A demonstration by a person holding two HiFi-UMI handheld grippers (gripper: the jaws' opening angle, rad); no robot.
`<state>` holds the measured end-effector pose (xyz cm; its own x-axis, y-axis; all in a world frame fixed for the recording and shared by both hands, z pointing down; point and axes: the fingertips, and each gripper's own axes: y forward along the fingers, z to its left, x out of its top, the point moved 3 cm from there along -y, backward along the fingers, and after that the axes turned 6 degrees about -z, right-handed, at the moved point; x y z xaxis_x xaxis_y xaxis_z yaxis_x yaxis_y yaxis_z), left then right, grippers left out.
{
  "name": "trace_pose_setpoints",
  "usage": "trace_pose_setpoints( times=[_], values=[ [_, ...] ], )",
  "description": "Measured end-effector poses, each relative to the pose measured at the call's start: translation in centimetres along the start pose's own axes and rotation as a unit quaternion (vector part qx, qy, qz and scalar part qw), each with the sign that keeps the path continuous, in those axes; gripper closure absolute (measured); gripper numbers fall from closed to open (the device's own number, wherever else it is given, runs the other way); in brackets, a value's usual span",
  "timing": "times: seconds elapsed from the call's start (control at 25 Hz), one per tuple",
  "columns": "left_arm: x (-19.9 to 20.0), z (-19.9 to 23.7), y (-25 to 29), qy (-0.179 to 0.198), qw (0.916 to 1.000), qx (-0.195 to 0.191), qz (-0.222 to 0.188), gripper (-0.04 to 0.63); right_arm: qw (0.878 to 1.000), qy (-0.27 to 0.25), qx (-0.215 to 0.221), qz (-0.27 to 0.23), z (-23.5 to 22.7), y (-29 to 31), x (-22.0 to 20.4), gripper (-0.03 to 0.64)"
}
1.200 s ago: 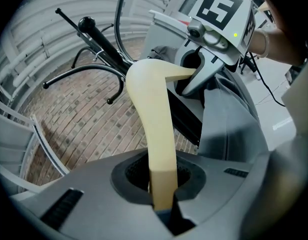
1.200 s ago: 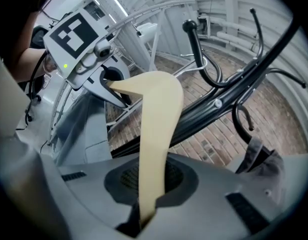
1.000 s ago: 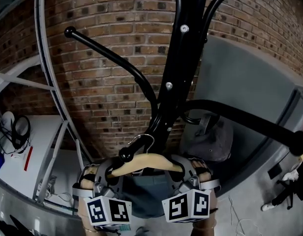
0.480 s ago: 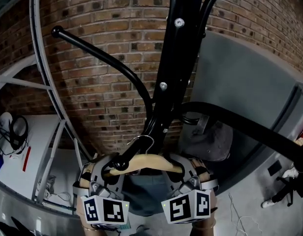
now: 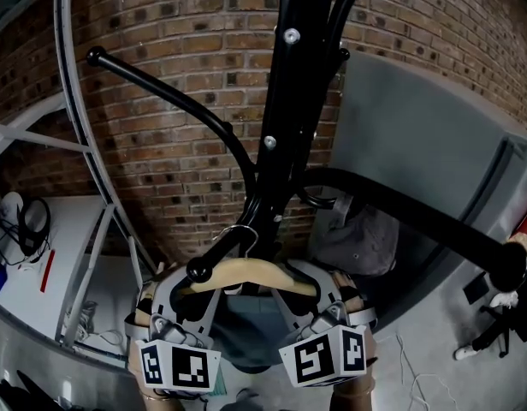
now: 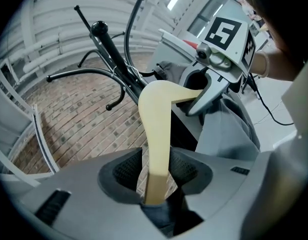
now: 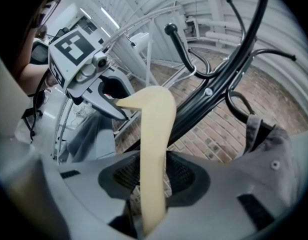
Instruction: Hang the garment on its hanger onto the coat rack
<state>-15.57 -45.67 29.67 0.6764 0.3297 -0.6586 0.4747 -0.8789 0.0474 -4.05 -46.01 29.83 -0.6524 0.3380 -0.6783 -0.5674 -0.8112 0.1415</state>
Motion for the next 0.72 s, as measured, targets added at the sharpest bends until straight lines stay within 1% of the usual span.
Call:
trace_pose_setpoints(
  times=[0.24, 0.56, 0.72],
  values=[
    [0.5, -0.3, -1.5, 0.006, 0.9999, 0.011, 0.011, 0.451, 1.000, -0.002, -0.005, -0.014, 0.3, -1.9, 1.0, 0.494],
    [2.6, -1.6, -4.3, 0.015, 0.9994, 0.027, 0.011, 0.451, 0.999, 0.000, -0.013, -0.032, 0.9, -5.8, 2.0, 0.491],
    [3.8, -3.0, -5.9, 0.010, 0.9994, 0.032, 0.012, 0.451, 0.999, 0.010, -0.005, -0.043, 1.8, -8.0, 2.3, 0.492]
  ],
)
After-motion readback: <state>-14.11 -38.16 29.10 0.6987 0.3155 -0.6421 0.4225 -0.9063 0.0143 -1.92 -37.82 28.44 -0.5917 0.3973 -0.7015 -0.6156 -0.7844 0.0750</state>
